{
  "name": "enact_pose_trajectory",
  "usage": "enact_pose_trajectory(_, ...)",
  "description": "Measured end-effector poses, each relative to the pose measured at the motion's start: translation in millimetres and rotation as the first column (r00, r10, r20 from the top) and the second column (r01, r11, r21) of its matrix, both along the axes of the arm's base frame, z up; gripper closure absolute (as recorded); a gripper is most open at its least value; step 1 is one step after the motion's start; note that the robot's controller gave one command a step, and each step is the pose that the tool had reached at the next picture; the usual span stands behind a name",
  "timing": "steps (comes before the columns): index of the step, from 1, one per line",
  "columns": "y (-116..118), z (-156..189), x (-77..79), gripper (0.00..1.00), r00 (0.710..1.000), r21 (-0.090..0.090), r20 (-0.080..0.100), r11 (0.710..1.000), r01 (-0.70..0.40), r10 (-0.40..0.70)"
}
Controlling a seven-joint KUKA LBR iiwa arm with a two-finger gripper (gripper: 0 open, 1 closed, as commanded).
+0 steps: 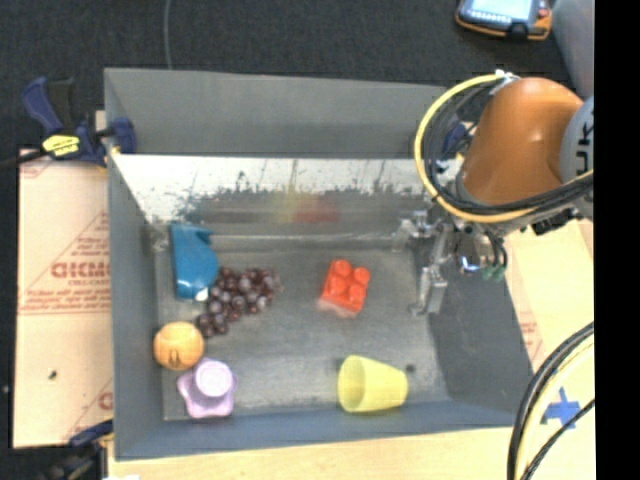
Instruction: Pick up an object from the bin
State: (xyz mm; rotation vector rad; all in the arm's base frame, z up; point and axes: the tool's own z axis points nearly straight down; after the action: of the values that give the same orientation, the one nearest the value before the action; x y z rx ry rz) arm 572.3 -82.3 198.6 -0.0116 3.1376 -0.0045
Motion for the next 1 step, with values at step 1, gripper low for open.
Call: enact_pose_trajectory(1, 0.0, 0.0, 0.0, 0.00, 1.000, 0.000, 0.000, 1.000, 0.000, 0.000)
